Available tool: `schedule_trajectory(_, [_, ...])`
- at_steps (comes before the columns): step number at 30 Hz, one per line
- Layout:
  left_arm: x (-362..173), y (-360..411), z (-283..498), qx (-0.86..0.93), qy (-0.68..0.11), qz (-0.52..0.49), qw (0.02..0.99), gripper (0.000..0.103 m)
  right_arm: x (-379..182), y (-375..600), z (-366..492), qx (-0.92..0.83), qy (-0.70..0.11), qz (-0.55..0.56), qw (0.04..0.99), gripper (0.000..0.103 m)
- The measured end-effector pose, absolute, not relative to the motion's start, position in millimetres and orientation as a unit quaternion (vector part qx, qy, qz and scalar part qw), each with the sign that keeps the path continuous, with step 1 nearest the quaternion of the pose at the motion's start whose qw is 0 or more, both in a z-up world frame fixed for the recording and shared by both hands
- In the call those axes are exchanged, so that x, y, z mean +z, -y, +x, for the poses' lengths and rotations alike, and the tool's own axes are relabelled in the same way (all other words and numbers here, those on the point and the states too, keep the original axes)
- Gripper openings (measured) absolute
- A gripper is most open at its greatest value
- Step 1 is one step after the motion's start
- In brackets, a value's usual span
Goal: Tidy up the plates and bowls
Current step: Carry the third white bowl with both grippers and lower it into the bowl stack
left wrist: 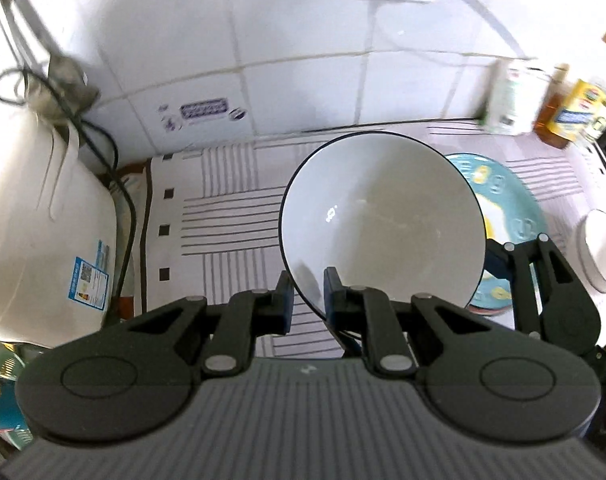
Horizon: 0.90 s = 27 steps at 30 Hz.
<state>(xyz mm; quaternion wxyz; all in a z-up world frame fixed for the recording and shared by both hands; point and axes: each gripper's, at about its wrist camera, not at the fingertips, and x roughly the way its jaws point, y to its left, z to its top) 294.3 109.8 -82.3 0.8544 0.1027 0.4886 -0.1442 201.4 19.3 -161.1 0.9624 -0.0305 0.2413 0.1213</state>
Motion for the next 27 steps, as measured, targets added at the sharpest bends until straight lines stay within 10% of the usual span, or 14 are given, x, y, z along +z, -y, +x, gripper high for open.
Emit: schedule_trajectory(27, [-51,144,185,-0.268,-0.482,0.161,0.818,0.014,-116,204,75,0.015,-0.24,-0.026,0.97,0.097])
